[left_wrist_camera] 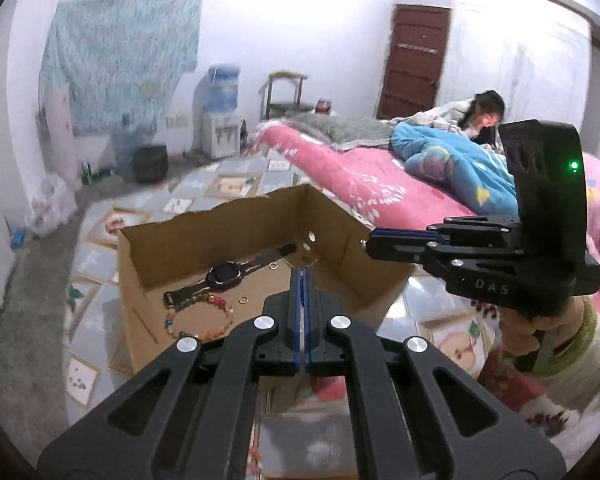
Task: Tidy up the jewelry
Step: 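Carry both held charms over the box with both tools, then open both tools to drop the charms into the box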
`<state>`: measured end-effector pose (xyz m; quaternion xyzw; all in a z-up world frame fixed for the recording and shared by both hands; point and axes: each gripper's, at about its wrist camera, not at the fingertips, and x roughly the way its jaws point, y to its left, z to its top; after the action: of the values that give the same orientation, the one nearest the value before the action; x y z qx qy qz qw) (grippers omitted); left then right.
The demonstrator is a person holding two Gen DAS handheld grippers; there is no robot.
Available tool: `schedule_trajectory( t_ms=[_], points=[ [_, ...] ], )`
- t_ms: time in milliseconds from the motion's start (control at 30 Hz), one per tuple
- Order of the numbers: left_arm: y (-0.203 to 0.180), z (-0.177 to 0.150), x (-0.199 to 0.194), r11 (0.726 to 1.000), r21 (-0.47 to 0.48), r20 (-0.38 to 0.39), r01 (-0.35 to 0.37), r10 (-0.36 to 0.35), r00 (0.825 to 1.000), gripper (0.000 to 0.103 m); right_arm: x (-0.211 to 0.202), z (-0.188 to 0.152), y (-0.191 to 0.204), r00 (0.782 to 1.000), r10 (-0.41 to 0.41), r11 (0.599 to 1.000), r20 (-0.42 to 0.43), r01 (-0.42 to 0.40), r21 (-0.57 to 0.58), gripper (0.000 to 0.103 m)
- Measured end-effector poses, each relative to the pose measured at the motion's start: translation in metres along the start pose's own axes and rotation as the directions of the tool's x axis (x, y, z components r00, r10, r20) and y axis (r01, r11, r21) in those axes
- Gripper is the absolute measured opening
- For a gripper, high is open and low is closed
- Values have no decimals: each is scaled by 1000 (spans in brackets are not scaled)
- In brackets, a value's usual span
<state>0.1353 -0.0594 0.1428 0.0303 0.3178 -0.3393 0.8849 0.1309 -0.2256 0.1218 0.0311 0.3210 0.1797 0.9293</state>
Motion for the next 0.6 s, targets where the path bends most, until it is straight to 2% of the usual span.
schedule_trajectory(
  t_ms=[67,133,267,433,600],
  points=[
    [16,9,24,996,-77,-73,42,-48,996,0,20,15,-18,998,25,999,-57,-23,33,5],
    [35,14,59,982,-174,-179,77,-108,978,0,43,27,-35,990,63,996,-130,-53,77,5],
    [58,10,108,957,-286,-288,59,-144,947,0,79,37,-56,972,57,992,-230,-30,120,5],
    [72,3,143,929,-368,-348,33,-170,922,1,112,39,-72,949,20,990,-315,24,137,5],
    [80,3,156,908,-417,-359,34,-199,912,1,118,39,-77,948,-1,990,-317,45,131,6]
  ],
)
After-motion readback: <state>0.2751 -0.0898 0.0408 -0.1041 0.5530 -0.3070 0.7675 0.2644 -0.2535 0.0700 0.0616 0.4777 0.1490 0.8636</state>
